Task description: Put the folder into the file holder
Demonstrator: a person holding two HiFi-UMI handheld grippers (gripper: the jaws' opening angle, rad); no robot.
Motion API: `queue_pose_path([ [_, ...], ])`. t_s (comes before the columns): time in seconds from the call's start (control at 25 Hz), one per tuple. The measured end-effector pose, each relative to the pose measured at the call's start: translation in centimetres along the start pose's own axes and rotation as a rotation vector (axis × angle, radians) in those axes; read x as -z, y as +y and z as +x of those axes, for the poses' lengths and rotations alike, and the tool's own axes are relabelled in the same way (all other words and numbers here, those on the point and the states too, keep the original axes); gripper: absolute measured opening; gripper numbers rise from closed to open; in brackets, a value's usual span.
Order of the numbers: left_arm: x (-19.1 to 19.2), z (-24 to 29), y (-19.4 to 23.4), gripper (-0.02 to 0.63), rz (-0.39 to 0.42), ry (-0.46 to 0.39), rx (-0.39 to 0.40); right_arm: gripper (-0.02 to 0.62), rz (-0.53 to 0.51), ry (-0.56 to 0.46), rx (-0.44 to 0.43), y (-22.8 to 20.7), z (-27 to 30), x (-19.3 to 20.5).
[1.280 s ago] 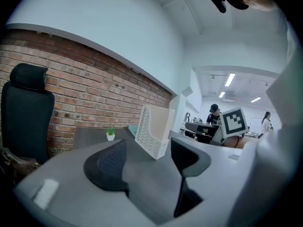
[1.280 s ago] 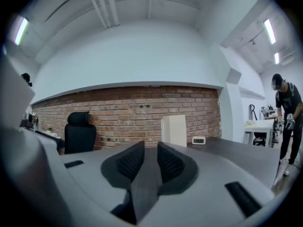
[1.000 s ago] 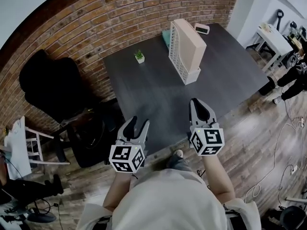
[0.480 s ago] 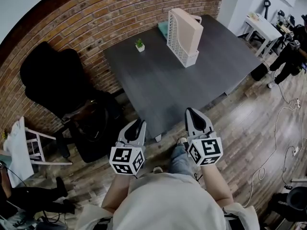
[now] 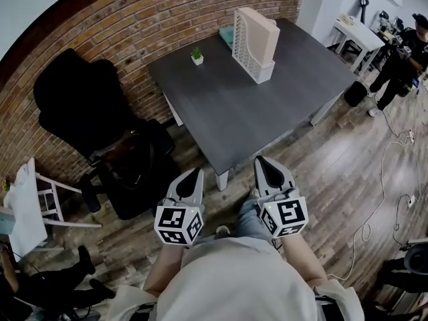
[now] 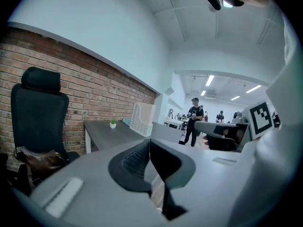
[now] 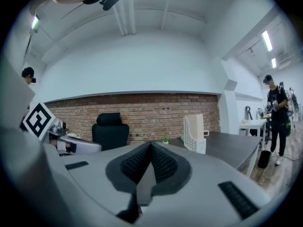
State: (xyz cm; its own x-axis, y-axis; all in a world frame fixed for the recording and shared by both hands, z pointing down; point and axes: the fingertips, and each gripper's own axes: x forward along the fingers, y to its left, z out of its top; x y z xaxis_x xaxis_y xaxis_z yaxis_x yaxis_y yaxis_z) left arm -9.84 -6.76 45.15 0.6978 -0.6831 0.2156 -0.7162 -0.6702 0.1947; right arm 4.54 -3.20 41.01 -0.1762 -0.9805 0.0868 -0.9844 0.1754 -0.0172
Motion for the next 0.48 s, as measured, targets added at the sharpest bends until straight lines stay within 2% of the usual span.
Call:
queue_pose_path([
  [0.48,-0.1,-1.8,-0.8,0.011,0.008,-0.021,0.005,0.002,0.002,-0.037,-0.015,1.6,-1.7,-1.0],
])
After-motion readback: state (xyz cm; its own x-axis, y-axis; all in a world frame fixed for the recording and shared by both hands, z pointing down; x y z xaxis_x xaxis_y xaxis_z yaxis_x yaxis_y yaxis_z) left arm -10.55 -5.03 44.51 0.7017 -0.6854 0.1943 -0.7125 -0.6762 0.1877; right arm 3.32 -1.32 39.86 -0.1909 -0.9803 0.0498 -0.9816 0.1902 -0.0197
